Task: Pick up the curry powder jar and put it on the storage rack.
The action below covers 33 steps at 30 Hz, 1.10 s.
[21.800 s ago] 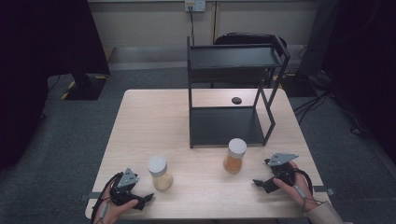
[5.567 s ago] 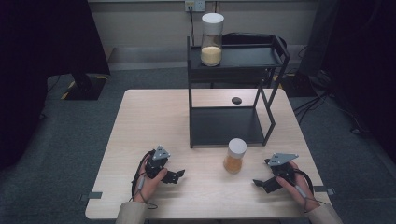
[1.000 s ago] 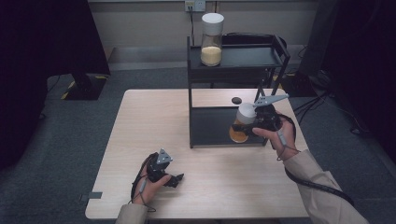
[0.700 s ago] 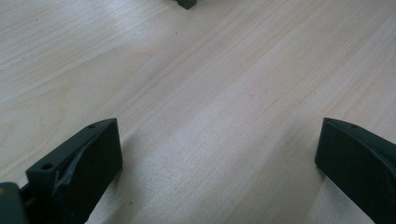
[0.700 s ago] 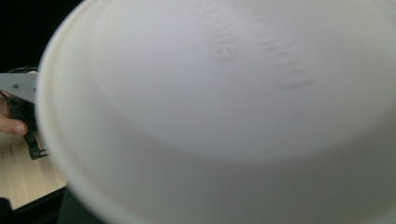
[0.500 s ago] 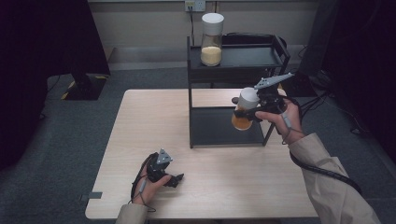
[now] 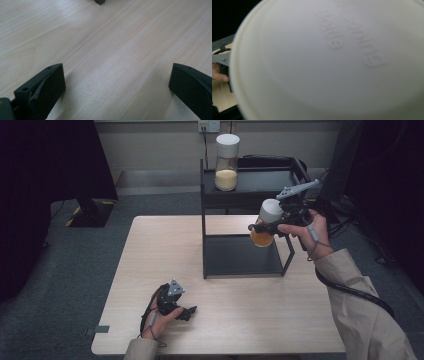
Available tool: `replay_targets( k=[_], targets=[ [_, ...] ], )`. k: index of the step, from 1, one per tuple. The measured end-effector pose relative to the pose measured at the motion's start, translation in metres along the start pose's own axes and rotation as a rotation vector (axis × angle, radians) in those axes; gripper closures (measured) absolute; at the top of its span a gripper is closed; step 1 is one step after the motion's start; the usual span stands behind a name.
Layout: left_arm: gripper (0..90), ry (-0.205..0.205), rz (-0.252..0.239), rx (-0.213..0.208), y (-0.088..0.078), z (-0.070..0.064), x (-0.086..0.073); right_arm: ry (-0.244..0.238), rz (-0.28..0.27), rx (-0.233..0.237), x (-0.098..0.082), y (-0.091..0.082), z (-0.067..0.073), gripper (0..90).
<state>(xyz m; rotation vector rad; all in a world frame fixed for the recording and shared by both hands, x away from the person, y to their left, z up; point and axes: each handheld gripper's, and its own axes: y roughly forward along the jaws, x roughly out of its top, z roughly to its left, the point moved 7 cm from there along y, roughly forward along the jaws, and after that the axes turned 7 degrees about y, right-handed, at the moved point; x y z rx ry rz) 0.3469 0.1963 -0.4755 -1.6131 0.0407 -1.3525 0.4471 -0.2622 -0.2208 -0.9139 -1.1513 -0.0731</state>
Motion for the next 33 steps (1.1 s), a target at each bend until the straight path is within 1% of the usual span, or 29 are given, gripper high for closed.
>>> replay_targets(
  k=[4, 5, 7, 9, 11, 16, 19, 21, 23, 33],
  targets=[
    [0.0, 0.0, 0.0, 0.0, 0.0, 0.0, 0.0, -0.002, 0.011, -0.003, 0.011, -0.004, -0.001, 32.0],
    [0.0, 0.0, 0.0, 0.0, 0.0, 0.0, 0.0, -0.006, 0.007, -0.003, 0.013, -0.005, -0.001, 32.0],
    [0.0, 0.0, 0.0, 0.0, 0.0, 0.0, 0.0, 0.002, 0.003, 0.009, 0.019, -0.008, -0.001, 32.1],
    [0.0, 0.0, 0.0, 0.0, 0.0, 0.0, 0.0, -0.002, 0.005, 0.006, 0.022, -0.009, -0.001, 32.1],
    [0.0, 0.0, 0.0, 0.0, 0.0, 0.0, 0.0, -0.004, 0.006, -0.007, 0.027, -0.013, 0.002, 32.1],
    [0.0, 0.0, 0.0, 0.0, 0.0, 0.0, 0.0, -0.012, 0.004, -0.022, 0.041, -0.022, 0.004, 32.1],
    [0.0, 0.0, 0.0, 0.0, 0.0, 0.0, 0.0, -0.023, 0.005, -0.035, 0.05, -0.029, 0.005, 32.1],
    [0.0, 0.0, 0.0, 0.0, 0.0, 0.0, 0.0, -0.019, 0.006, -0.037, 0.054, -0.033, 0.004, 32.1],
    [0.0, 0.0, 0.0, 0.0, 0.0, 0.0, 0.0, -0.018, 0.003, -0.04, 0.057, -0.035, 0.003, 32.2],
    [0.0, 0.0, 0.0, 0.0, 0.0, 0.0, 0.0, -0.027, 0.025, -0.067, 0.074, -0.041, 0.003, 32.2]
  ],
)
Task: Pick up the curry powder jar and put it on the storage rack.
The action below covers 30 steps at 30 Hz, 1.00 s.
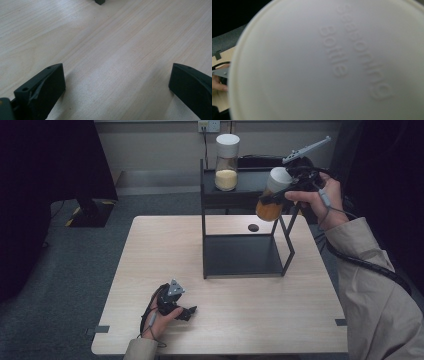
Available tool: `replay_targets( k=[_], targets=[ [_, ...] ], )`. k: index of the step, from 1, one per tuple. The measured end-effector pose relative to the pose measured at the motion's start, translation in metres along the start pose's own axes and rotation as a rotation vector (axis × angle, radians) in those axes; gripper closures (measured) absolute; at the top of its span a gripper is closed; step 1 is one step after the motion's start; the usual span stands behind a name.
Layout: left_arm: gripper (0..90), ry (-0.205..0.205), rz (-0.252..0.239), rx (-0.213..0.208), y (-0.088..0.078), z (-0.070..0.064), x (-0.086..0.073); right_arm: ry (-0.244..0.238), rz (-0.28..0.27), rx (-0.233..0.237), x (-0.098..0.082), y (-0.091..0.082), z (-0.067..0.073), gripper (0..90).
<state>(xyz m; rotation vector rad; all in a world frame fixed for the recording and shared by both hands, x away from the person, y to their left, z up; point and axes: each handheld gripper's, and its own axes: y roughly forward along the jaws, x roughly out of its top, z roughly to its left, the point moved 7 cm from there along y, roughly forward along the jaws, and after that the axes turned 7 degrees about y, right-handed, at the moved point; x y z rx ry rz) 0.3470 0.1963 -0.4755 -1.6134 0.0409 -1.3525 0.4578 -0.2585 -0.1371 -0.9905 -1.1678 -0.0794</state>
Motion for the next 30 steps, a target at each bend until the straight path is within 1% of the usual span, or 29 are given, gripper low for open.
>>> replay_targets(
  k=[9, 16, 18, 21, 23, 27, 30],
  targets=[
    [0.0, 0.0, 0.0, 0.0, 0.0, 0.0, 0.0, -0.014, 0.003, -0.026, 0.02, -0.013, 0.001, 32.3],
    [0.0, 0.0, 0.0, 0.0, 0.0, 0.0, 0.0, -0.01, 0.004, -0.046, 0.033, -0.02, 0.001, 32.3],
    [0.0, 0.0, 0.0, 0.0, 0.0, 0.0, 0.0, -0.014, 0.003, -0.052, 0.037, -0.02, 0.001, 32.3],
    [0.0, 0.001, 0.001, 0.0, 0.0, 0.0, 0.0, -0.005, 0.0, -0.058, 0.041, -0.018, 0.0, 32.3],
    [0.0, 0.0, 0.002, -0.001, 0.0, 0.0, 0.0, -0.003, 0.002, -0.071, 0.045, -0.015, 0.0, 32.3],
    [0.0, 0.002, 0.002, -0.001, 0.0, 0.0, 0.0, 0.013, -0.009, -0.072, 0.051, -0.011, -0.004, 32.4],
    [0.0, 0.0, 0.001, -0.001, 0.0, 0.0, 0.0, 0.023, -0.01, -0.084, 0.057, -0.006, -0.007, 32.3]
  ],
)
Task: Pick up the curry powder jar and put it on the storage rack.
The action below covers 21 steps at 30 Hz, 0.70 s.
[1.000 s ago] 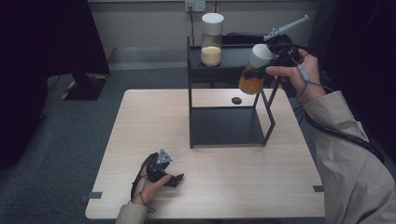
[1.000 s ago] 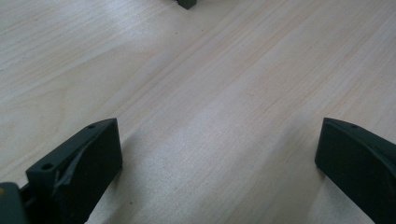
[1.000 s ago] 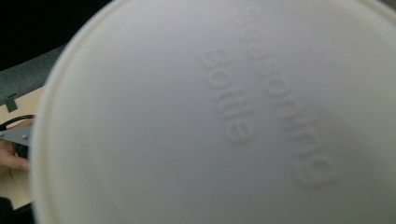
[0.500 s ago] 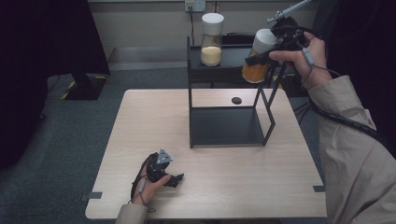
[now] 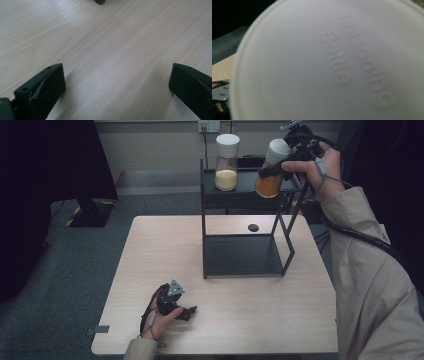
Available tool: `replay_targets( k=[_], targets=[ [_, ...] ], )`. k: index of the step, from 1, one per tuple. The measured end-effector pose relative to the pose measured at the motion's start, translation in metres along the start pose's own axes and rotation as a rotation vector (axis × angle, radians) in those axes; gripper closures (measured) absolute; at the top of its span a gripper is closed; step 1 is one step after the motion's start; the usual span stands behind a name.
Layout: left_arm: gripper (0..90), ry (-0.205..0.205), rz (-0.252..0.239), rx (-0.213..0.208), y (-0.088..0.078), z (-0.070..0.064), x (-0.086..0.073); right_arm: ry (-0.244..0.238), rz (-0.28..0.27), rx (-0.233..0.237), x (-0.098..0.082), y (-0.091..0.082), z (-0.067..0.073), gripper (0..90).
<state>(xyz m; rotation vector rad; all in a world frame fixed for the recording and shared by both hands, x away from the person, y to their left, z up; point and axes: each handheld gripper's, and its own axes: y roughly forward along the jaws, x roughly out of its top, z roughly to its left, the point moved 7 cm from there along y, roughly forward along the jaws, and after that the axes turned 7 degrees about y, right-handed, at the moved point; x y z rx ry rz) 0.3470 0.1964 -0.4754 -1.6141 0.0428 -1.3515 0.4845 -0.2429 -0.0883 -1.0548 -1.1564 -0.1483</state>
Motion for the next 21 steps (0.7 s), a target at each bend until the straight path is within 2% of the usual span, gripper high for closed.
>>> replay_targets(
  k=[13, 16, 21],
  targets=[
    [0.0, 0.001, 0.0, 0.0, 0.0, 0.0, 0.0, 0.022, 0.018, -0.086, 0.02, 0.027, -0.012, 32.4],
    [0.0, 0.0, 0.0, 0.0, 0.0, 0.0, 0.0, 0.028, 0.029, -0.093, 0.021, 0.035, -0.015, 32.4],
    [0.0, 0.002, 0.0, 0.0, 0.0, 0.0, 0.0, 0.045, 0.013, -0.091, 0.021, 0.041, -0.019, 32.4]
  ],
)
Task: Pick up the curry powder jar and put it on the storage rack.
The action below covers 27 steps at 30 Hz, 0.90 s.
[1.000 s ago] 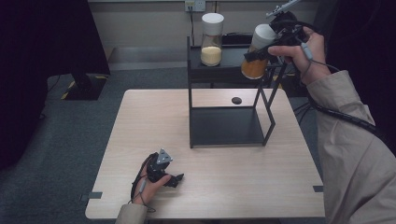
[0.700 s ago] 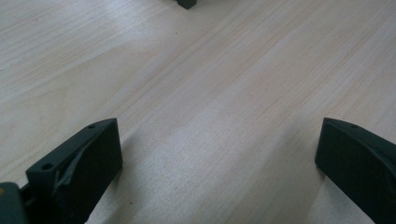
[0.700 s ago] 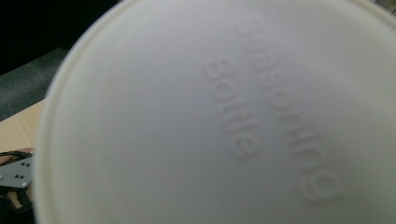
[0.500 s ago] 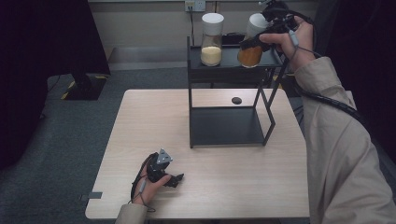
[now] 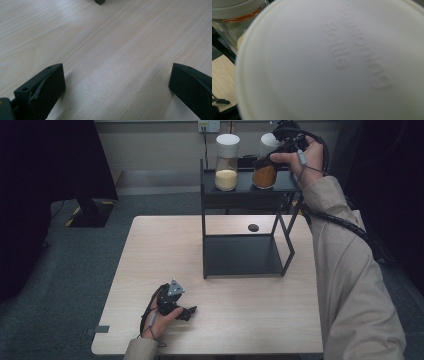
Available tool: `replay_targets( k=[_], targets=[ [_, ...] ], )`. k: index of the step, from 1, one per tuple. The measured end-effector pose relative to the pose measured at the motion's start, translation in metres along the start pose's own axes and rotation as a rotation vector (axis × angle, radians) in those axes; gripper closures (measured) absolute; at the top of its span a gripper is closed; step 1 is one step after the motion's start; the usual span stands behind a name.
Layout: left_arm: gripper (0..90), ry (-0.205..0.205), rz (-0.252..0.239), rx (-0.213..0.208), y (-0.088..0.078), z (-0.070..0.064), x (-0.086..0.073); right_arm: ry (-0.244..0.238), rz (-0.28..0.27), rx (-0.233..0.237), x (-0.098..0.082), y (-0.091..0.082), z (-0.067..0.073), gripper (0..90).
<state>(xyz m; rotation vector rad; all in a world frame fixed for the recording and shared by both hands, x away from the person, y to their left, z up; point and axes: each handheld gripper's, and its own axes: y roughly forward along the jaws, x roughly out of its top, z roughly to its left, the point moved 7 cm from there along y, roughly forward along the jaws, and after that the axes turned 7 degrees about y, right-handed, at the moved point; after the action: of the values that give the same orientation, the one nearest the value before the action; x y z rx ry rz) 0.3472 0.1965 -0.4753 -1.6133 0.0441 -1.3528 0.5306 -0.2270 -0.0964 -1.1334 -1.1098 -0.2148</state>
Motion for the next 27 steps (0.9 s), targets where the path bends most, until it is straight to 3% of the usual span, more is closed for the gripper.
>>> replay_targets(
  k=[12, 18, 20, 27],
  targets=[
    [0.0, 0.001, 0.0, 0.0, 0.0, 0.0, 0.0, 0.065, -0.073, 0.02, -0.013, 0.005, -0.007, 32.1],
    [0.0, 0.0, 0.0, -0.001, 0.0, 0.0, 0.0, 0.05, -0.097, 0.005, -0.018, 0.005, -0.005, 31.1],
    [0.0, 0.0, 0.0, -0.001, 0.0, 0.0, 0.0, 0.023, -0.1, -0.018, -0.018, 0.004, -0.001, 25.7],
    [0.0, 0.0, -0.001, -0.002, 0.0, 0.0, 0.0, 0.062, -0.107, -0.031, -0.021, -0.005, 0.004, 7.6]
  ],
)
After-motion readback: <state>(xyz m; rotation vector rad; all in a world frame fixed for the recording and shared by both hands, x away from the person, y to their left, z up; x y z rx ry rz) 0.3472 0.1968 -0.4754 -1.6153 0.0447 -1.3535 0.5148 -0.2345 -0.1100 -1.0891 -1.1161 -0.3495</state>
